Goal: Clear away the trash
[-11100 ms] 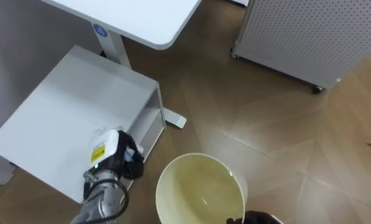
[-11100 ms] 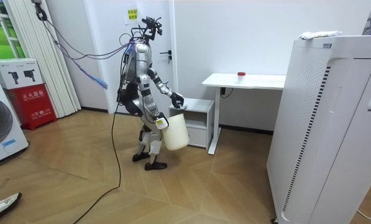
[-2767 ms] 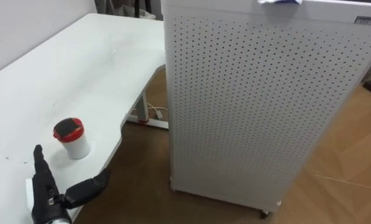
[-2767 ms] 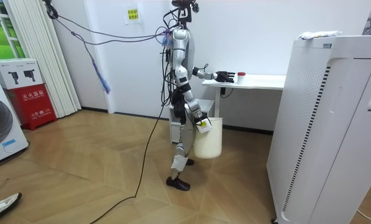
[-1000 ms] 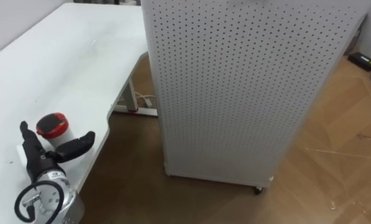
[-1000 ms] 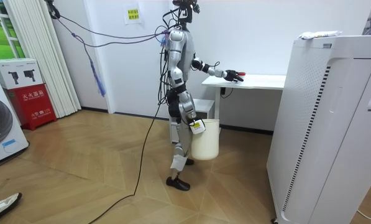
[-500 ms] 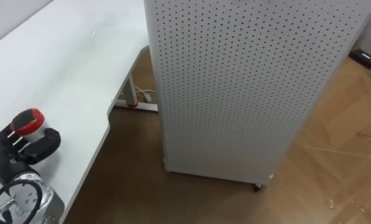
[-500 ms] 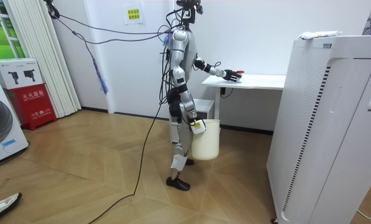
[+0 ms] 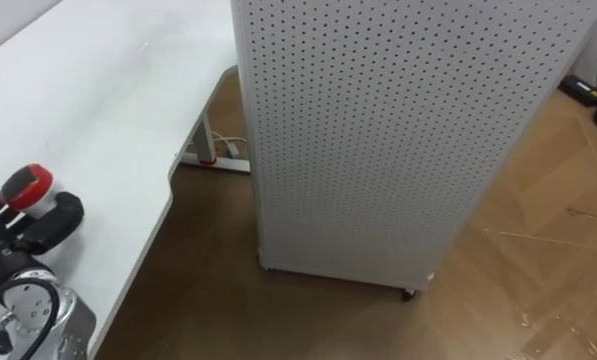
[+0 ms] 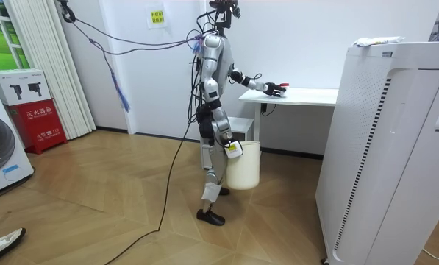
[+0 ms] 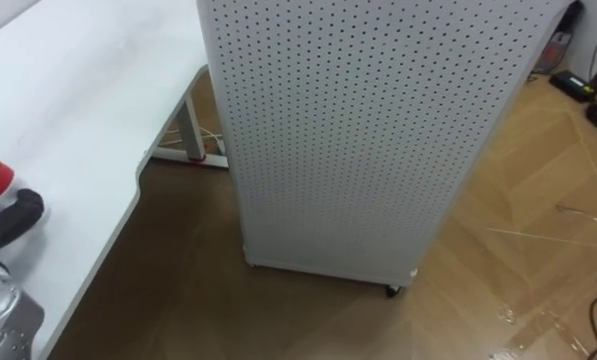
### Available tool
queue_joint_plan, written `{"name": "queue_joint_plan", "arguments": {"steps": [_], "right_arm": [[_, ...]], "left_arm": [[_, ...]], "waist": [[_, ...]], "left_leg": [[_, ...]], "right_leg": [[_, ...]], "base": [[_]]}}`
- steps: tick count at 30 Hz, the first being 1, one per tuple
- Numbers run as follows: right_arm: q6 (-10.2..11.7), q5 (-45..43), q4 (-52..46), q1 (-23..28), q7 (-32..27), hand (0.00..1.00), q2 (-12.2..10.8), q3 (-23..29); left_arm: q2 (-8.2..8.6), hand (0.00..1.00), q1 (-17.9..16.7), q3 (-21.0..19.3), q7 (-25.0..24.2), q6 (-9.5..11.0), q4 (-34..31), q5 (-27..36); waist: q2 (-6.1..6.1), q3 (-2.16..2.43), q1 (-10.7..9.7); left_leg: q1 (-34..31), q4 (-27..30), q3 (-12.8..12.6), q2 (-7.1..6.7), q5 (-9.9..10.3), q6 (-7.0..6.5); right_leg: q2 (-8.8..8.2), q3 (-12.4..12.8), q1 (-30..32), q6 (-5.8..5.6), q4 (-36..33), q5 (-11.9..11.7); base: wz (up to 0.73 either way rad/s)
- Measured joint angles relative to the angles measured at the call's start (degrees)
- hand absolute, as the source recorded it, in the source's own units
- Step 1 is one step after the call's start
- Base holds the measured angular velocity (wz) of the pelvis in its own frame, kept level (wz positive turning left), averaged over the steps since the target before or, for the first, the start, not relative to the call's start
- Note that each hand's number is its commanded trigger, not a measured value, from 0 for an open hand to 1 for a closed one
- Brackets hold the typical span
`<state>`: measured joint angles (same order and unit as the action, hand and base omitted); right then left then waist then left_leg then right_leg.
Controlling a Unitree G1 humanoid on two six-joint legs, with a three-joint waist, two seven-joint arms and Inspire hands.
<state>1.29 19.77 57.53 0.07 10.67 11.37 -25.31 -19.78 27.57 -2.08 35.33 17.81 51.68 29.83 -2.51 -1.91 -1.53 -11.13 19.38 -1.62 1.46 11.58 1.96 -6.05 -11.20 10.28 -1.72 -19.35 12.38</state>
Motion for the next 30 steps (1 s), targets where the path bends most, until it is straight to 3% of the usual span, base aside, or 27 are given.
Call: {"name": "queue_joint_plan", "arguments": {"steps": [11, 14, 20, 22, 25, 30], "right_arm": [[0.62, -0.17, -0.20, -0.07, 1.03, 1.00, 0.06, 0.24], [0.60, 0.03, -0.15, -0.10, 1.40, 1.00, 0.08, 0.32], [0.58, 0.00, 0.03, -0.90, 2.94, 1.00, 0.06, 0.15], [0.62, -0.01, 0.10, -1.08, 3.24, 1.00, 0.29, 0.65], [0.62, 0.05, 0.26, -1.14, 3.31, 1.00, 0.78, 0.84], [0.56, -0.08, 0.12, -1.29, 3.38, 1.00, 1.81, 0.91]], "left_arm": [[-0.51, 1.00, 0.09, -0.05, -0.21, -0.01, 1.08, -0.86], [0.72, 1.00, -0.05, -0.01, 0.04, -0.43, -0.58, -1.58], [3.94, 1.00, -6.53, 6.42, -1.23, -2.61, -13.71, -6.03], [5.24, 1.00, -10.48, 9.08, -3.47, -3.19, -21.38, -9.87], [6.69, 1.00, -12.48, 12.25, -7.70, -3.66, -25.47, -13.17], [7.11, 1.00, -15.12, 16.20, -14.80, -4.03, -32.56, -13.10]], "waist": [[0.02, 0.02, 0.24], [0.04, 0.03, 0.75], [0.67, 0.40, 0.93], [1.17, 0.47, 0.74], [2.07, 0.45, 1.44], [2.88, 0.69, 2.25]], "left_leg": [[0.45, 0.03, -1.57, 0.35, 0.00, -0.01], [0.45, 0.02, -1.65, 0.41, 0.07, -0.12], [-0.28, 0.46, -1.75, 0.70, 0.31, -0.50], [-0.05, 0.33, -1.86, 0.77, 0.31, -0.50], [1.33, -0.27, -2.44, 0.88, 0.31, -0.51], [2.98, -1.73, -3.34, 0.93, 0.28, -0.56]], "right_leg": [[-0.01, 0.23, -0.16, 0.12, -0.43, -0.31], [0.01, 0.25, 0.27, 0.14, -0.41, -0.32], [0.21, 0.25, 0.42, 0.20, -0.78, -0.76], [0.21, 0.27, 0.42, 0.25, -0.73, -0.79], [0.27, 0.49, -0.24, 0.33, -0.69, -0.84], [0.28, 0.98, -0.53, 0.40, -1.15, -0.86]], "base": [[-0.04], [-0.01], [-0.02], [-0.06], [-0.15], [-0.09]]}}
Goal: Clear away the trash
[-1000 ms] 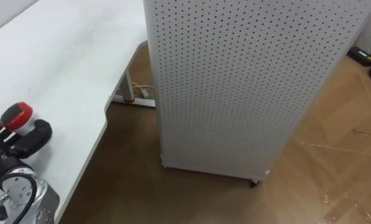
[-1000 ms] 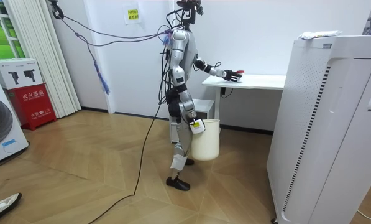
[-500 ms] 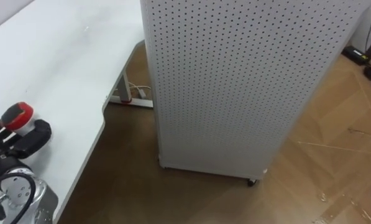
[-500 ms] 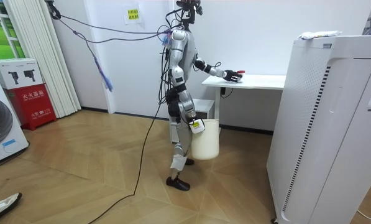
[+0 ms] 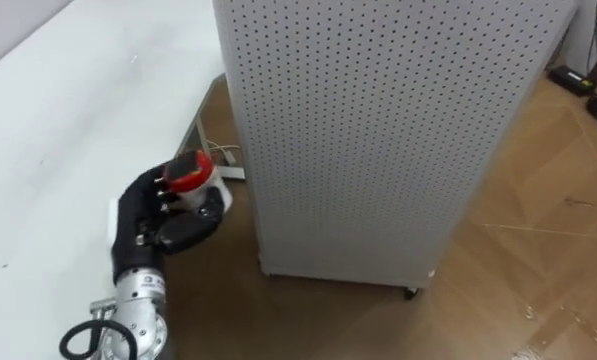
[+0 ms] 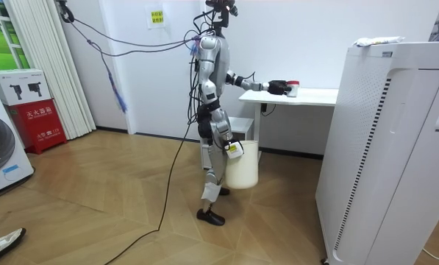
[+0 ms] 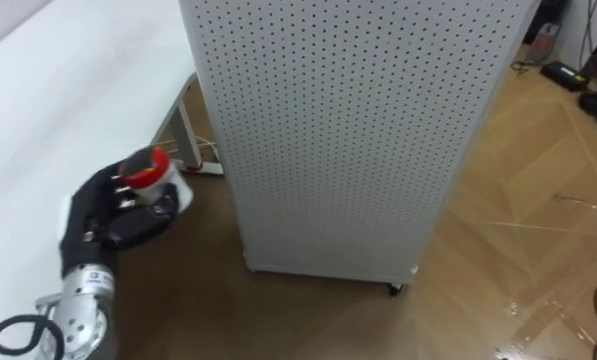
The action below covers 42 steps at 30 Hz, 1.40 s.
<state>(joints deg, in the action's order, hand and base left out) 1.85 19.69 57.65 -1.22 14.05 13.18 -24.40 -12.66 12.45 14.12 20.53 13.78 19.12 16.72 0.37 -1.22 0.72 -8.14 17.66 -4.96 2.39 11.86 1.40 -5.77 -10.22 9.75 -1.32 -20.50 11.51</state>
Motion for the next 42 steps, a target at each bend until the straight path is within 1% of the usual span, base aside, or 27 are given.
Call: {"name": "queue_joint_plan", "arguments": {"steps": [1, 2, 4, 6, 8, 11, 14, 16, 17, 19, 23, 25, 27, 29, 32, 33, 34, 36, 39, 42], "right_arm": [[0.11, -0.02, -0.06, -0.29, 0.02, 1.00, 0.05, 0.62], [0.12, -0.02, -0.06, -0.45, 0.02, 1.00, 0.07, 0.80], [0.21, -0.03, -0.06, -0.99, 0.01, 1.00, 0.33, 1.05], [0.39, 0.03, -0.06, -1.04, 0.13, 1.00, 0.50, 1.68], [0.58, 0.05, -0.06, -1.12, 0.58, 1.00, 0.55, 3.57], [0.63, 0.05, -0.06, -1.33, 0.70, 1.00, 0.65, 4.57], [0.62, 0.00, -0.03, -1.65, 1.15, 1.00, 1.24, 5.58], [0.63, 0.02, -0.11, -2.43, 1.66, 1.00, 1.82, 5.80], [0.62, 0.02, -0.12, -2.59, 1.73, 1.00, 1.92, 5.97], [0.62, 0.06, -0.12, -3.17, 1.77, 1.00, 2.06, 6.97], [0.64, 0.09, -0.11, -4.40, 1.80, 1.00, 2.10, 7.85], [0.73, 0.11, -0.11, -5.02, 1.80, 1.00, 2.09, 8.19], [1.04, 0.06, -0.11, -5.20, 1.79, 1.00, 2.09, 8.27], [1.19, -0.02, -0.04, -5.28, 1.79, 1.00, 2.09, 8.28], [1.18, -0.02, -0.01, -5.27, 1.79, 1.00, 2.08, 8.26], [1.18, -0.01, -0.01, -5.34, 1.79, 1.00, 2.08, 8.26], [1.18, 0.01, 0.02, -5.49, 1.75, 1.00, 2.09, 8.26], [1.18, 0.00, 0.14, -5.50, 1.75, 1.00, 2.09, 8.21], [1.18, 0.01, 0.23, -5.70, 1.77, 1.00, 2.04, 8.06], [1.18, 0.06, 0.54, -5.77, 1.78, 1.00, 2.04, 7.58]], "left_arm": [[0.02, 1.00, -1.08, 0.71, -1.88, 0.01, -0.80, 0.14], [0.00, 1.00, -1.42, 1.14, -2.80, 0.00, -0.94, 0.27], [0.00, 1.00, -2.57, 2.66, -6.60, -0.02, -1.16, 0.64], [-0.02, 1.00, -3.51, 3.12, -9.56, -0.06, -1.33, 0.63], [-0.10, 1.00, -4.07, 3.13, -12.82, -0.08, -1.72, 0.72], [-0.27, 1.00, -4.10, 3.14, -15.53, -0.08, -2.44, 0.99], [-0.33, 1.00, -4.85, 4.08, -18.08, -0.07, -2.82, 1.14], [-0.27, 1.00, -6.56, 4.40, -20.99, -0.21, -2.81, 1.06], [-0.28, 1.00, -6.94, 4.54, -21.60, -0.30, -2.81, 1.07], [-0.32, 1.00, -7.92, 5.03, -23.73, -1.14, -2.74, 1.04], [-0.82, 1.00, -8.55, 5.29, -26.20, -1.28, -2.28, -0.12], [-1.15, 1.00, -8.81, 5.35, -27.40, -1.85, -2.12, -0.76], [-1.30, 1.00, -8.90, 5.33, -28.48, -1.94, -1.03, -1.30], [-1.28, 1.00, -9.10, 5.35, -29.11, -2.60, 0.69, -1.72], [-1.27, 1.00, -9.78, 5.40, -29.99, -4.41, 2.50, -4.05], [-1.28, 1.00, -9.79, 5.44, -30.19, -4.62, 2.72, -4.05], [-1.33, 1.00, -9.83, 5.68, -30.24, -4.73, 3.16, -3.94], [-1.62, 1.00, -10.12, 6.53, -30.30, -4.83, 3.43, -3.90], [-1.47, 1.00, -10.38, 7.11, -30.33, -4.90, 3.95, -3.94], [-1.41, 1.00, -10.38, 8.08, -30.29, -4.92, 7.13, -3.93]], "waist": [[0.08, 0.05, -0.09], [0.09, 0.05, -0.13], [0.05, 0.05, -0.41], [0.05, 0.05, -0.48], [0.05, 0.05, -0.33], [0.06, 0.06, -0.35], [0.21, 0.19, -0.39], [0.21, 0.21, -0.50], [0.22, 0.23, -0.47], [0.23, 0.23, -0.54], [0.28, 0.26, -0.54], [0.35, 0.29, -0.56], [0.51, 0.38, -0.49], [0.78, 0.36, -0.65], [1.09, 0.32, -0.90], [1.13, 0.35, -0.90], [1.27, 0.26, -0.97], [1.40, 0.24, -1.00], [1.52, 0.19, -0.88], [1.58, 0.06, -0.86]], "left_leg": [[0.28, 0.13, -0.26, 0.00, 0.00, 0.00], [0.35, 0.20, -0.31, -0.01, 0.00, 0.00], [0.39, 0.26, -0.38, -0.02, 0.00, 0.00], [0.37, 0.28, -0.48, -0.02, 0.00, 0.00], [0.36, 0.10, -0.74, 0.05, 0.00, 0.00], [0.37, 0.10, -0.98, 0.12, 0.00, 0.00], [0.37, 0.02, -1.06, 0.02, 0.00, 0.00], [0.18, 0.00, -1.07, 0.01, 0.00, 0.00], [0.02, 0.00, -1.07, 0.01, 0.00, 0.00], [-0.42, 0.02, -1.05, 0.03, 0.00, -0.01], [-0.74, 0.16, -1.06, 0.04, 0.00, -0.01], [-1.05, 0.30, -1.05, 0.07, 0.00, -0.01], [-1.28, 0.30, -1.07, 0.09, 0.00, -0.01], [-1.35, 0.28, -1.06, 0.09, 0.00, -0.01], [-1.99, 0.30, -1.06, 0.10, 0.00, -0.01], [-2.34, 0.39, -1.07, 0.11, 0.00, -0.01], [-2.89, 0.40, -1.06, 0.15, -0.02, -0.03], [-3.83, 0.74, -1.07, 0.14, -0.04, -0.06], [-5.34, 1.22, -1.21, 0.15, -0.06, -0.10], [-5.43, 1.21, -1.90, 0.25, -0.07, -0.12]], "right_leg": [[-0.06, 0.00, -0.15, 0.00, -0.06, 0.01], [-0.10, 0.00, -0.19, -0.01, -0.10, 0.01], [-0.15, -0.08, -0.21, -0.01, -0.12, 0.03], [-0.17, -0.06, 0.04, 0.01, 0.07, 0.10], [-0.16, -0.02, 0.39, 0.03, -0.10, 0.08], [-0.12, 0.16, 0.52, 0.05, -0.15, 0.07], [-0.11, 0.52, 0.63, 0.04, -0.10, 0.05], [-0.06, 0.77, 1.03, 0.05, -0.11, 0.05], [-0.06, 0.77, 1.19, 0.05, -0.13, 0.05], [-0.04, 0.68, 1.51, 0.07, -0.24, 0.02], [-0.02, 0.66, 1.59, 0.03, -0.17, -0.05], [0.00, 0.59, 1.73, 0.04, -0.15, -0.06], [0.04, 0.63, 2.01, 0.06, -0.15, -0.12], [0.04, 0.61, 2.06, 0.07, -0.15, -0.14], [0.05, 0.63, 2.73, 0.09, -0.31, -0.18], [0.05, 0.65, 3.12, 0.09, -0.40, -0.22], [0.05, 0.61, 3.64, 0.12, -0.39, -0.39], [-0.02, 0.63, 4.61, 0.13, -0.72, -0.42], [-0.09, 0.71, 6.44, 0.22, -1.51, -0.47], [-0.16, 0.68, 7.07, 0.25, -2.08, -0.48]], "base": [[-0.15], [-0.06], [0.00], [-0.02], [-0.07], [-0.05], [-0.06], [-0.06], [0.00], [0.00], [0.00], [0.00], [0.00], [0.00], [0.00], [0.00], [0.00], [0.00], [-0.03], [-0.10]]}}
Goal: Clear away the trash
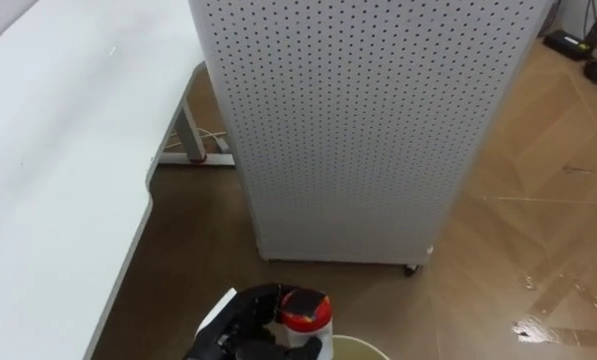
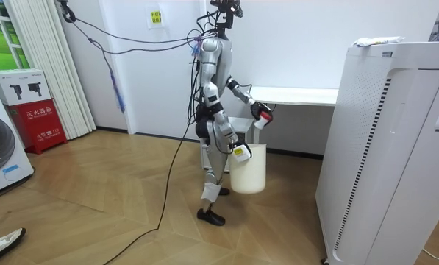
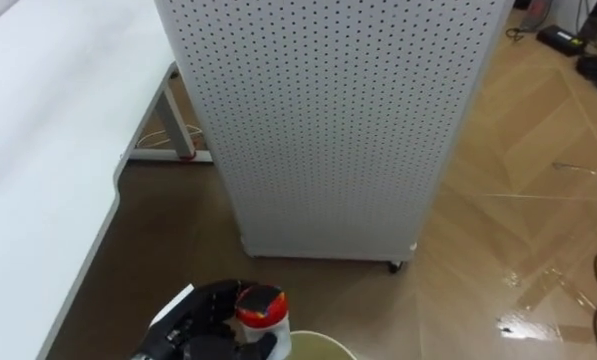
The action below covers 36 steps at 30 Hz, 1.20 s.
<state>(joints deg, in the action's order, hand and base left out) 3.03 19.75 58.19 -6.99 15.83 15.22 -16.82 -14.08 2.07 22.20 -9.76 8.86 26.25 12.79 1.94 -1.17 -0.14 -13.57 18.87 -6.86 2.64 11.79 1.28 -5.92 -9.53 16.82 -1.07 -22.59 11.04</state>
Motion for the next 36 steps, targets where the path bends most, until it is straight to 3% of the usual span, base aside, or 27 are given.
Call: {"name": "queue_joint_plan", "arguments": {"steps": [4, 5, 6, 15, 36], "right_arm": [[0.00, -0.07, 1.52, -1.12, -0.03, 1.00, -0.22, 0.02], [0.00, -0.09, 1.66, -1.28, -0.04, 1.00, -0.22, 0.03], [0.03, -0.15, 1.79, -1.40, -0.07, 1.00, -0.24, 0.02], [0.14, -0.26, 2.46, -2.89, -0.11, 1.00, -1.96, -2.25], [0.19, -1.26, 4.19, -2.93, -0.59, 1.00, -2.14, -2.20]], "left_arm": [[0.15, 0.97, 0.14, 0.44, -0.04, -0.10, 3.44, -0.06], [0.24, 0.53, 0.29, 0.44, -0.06, -0.10, 4.03, -0.08], [0.46, 0.02, 0.34, 0.44, -0.26, -0.11, 5.28, -0.12], [2.10, 0.00, 1.86, 1.18, -4.10, -0.10, 10.37, -0.06], [3.01, 0.00, 2.68, 1.64, -7.26, -0.07, 10.73, -1.67]], "waist": [[0.00, -0.42, 0.35], [-0.08, -0.50, 0.42], [-0.11, -0.54, 0.46], [-1.34, -1.27, 0.48], [-1.21, -1.03, 0.61]], "left_leg": [[-1.63, 0.58, -0.98, 0.24, 0.00, 0.00], [-1.97, 0.72, -1.06, 0.26, 0.00, 0.00], [-2.68, 0.97, -1.18, 0.32, 0.00, 0.00], [-3.98, 1.11, -2.27, 0.60, 0.00, 0.00], [-1.75, 1.33, -2.31, 0.84, 0.00, 0.01]], "right_leg": [[-0.04, 0.17, 2.13, 0.36, -0.32, -0.26], [-0.04, 0.23, 2.57, 0.39, -0.38, -0.27], [-0.02, 0.31, 3.38, 0.45, -0.54, -0.31], [0.05, 0.64, 5.43, 0.67, -1.08, -0.44], [0.27, 0.09, 2.49, 0.63, 0.03, -0.84]], "base": [[-0.12], [-0.10], [-0.08], [-0.06], [0.00]]}}
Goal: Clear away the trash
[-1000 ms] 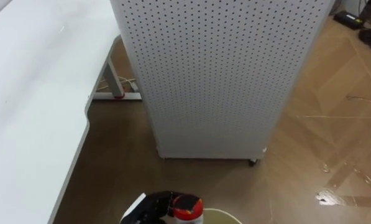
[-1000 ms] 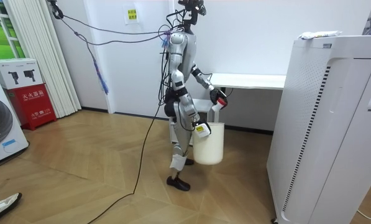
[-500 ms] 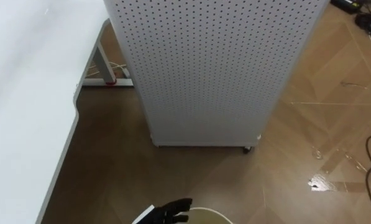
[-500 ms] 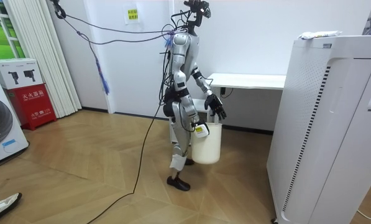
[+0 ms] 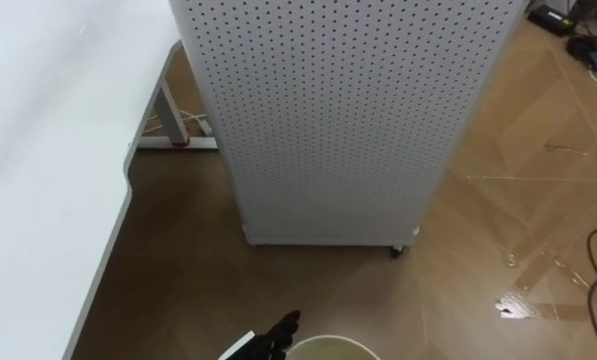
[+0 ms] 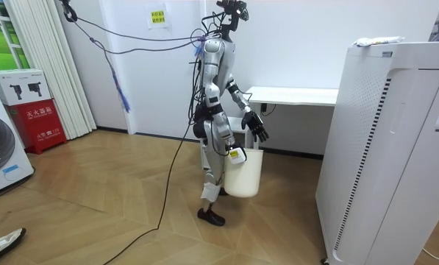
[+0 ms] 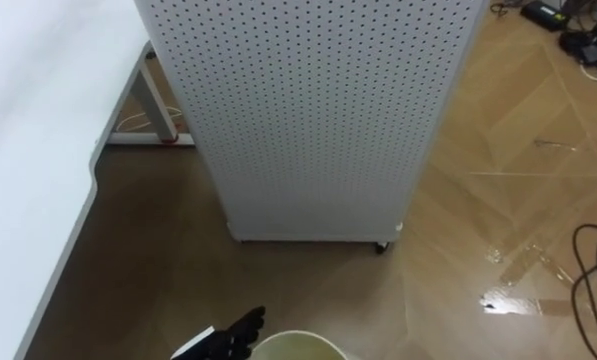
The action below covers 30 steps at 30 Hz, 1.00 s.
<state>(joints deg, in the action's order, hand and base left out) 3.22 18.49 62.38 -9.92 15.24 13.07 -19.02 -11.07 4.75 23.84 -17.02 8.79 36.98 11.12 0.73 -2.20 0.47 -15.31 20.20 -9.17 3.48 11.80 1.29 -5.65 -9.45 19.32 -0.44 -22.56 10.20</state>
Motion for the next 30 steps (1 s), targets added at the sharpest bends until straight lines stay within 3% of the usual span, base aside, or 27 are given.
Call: {"name": "queue_joint_plan", "arguments": {"steps": [5, 8, 9, 16, 19, 24, 27, 30], "right_arm": [[0.25, -0.31, 0.20, 0.05, 0.05, 1.00, 0.04, 0.03], [1.92, -0.49, 1.43, 0.71, 0.03, 1.00, -0.02, 0.11], [2.58, -0.51, 1.26, 1.33, -0.02, 1.00, 0.03, 0.28], [5.68, -0.78, -0.23, 5.44, 0.03, 1.00, 0.54, 0.36], [5.74, -0.82, -0.24, 7.26, 0.47, 1.00, 0.49, 2.36], [6.83, -0.81, -0.24, 8.07, 0.31, 1.00, 0.85, 2.78], [7.50, -0.83, -0.53, 9.13, 0.32, 1.00, 0.61, 4.30], [7.49, -0.77, -0.59, 9.90, 0.34, 1.00, 0.57, 4.42]], "left_arm": [[-0.07, 0.00, -0.03, -0.06, 0.40, 0.41, -3.00, -4.38], [-0.46, 0.00, -0.37, -0.69, 2.00, 1.46, -5.34, -7.56], [-1.09, 0.00, -0.97, -1.14, 3.15, 1.56, -9.08, -9.48], [-2.36, 0.00, -1.61, -5.87, 14.03, 7.80, -25.95, -22.48], [-2.73, 0.00, -2.58, -7.39, 18.36, 9.50, -31.66, -25.79], [-4.29, 0.00, -2.69, -8.32, 25.76, 11.16, -38.14, -29.06], [-4.26, 0.00, -2.61, -9.18, 29.30, 12.69, -42.20, -31.94], [-4.23, 0.00, -1.77, -10.38, 32.07, 12.87, -42.87, -35.24]], "waist": [[0.66, 0.47, -0.10], [0.90, 0.62, -0.18], [0.90, 0.62, -0.20], [0.85, 0.95, -0.36], [0.84, 1.13, -0.34], [0.50, 1.32, -0.78], [0.47, 1.38, -1.87], [0.53, 1.42, -1.85]], "left_leg": [[0.14, -0.53, 0.00, 0.11, -0.07, -0.12], [1.28, -0.46, 0.07, 0.15, -0.08, -0.13], [1.66, -0.47, 0.08, 0.19, -0.08, -0.13], [7.37, -3.50, 0.06, 0.19, -0.09, -0.09], [10.03, -4.91, -0.05, 0.11, -0.12, -0.04], [13.02, -5.71, 0.12, 0.11, -0.13, -0.03], [14.06, -5.93, 0.37, 0.16, -0.13, -0.03], [15.70, -5.97, 0.34, 0.27, -0.12, -0.02]], "right_leg": [[0.27, -0.05, -0.52, -0.14, 0.88, -0.90], [0.30, -0.09, -1.75, -0.12, 0.89, -0.94], [0.36, -0.11, -2.23, -0.12, 1.09, -0.94], [0.94, -0.28, -7.99, -0.44, 4.61, -1.13], [1.07, -0.26, -10.45, -0.54, 5.35, -1.17], [1.26, -0.62, -14.23, -0.77, 7.52, -1.22], [1.38, -1.39, -16.19, -0.95, 8.88, -1.33], [1.50, -1.37, -17.87, -0.95, 9.20, -1.33]], "base": [[0.00], [0.00], [0.00], [0.00], [-0.02], [0.02], [0.12], [-0.04]]}}
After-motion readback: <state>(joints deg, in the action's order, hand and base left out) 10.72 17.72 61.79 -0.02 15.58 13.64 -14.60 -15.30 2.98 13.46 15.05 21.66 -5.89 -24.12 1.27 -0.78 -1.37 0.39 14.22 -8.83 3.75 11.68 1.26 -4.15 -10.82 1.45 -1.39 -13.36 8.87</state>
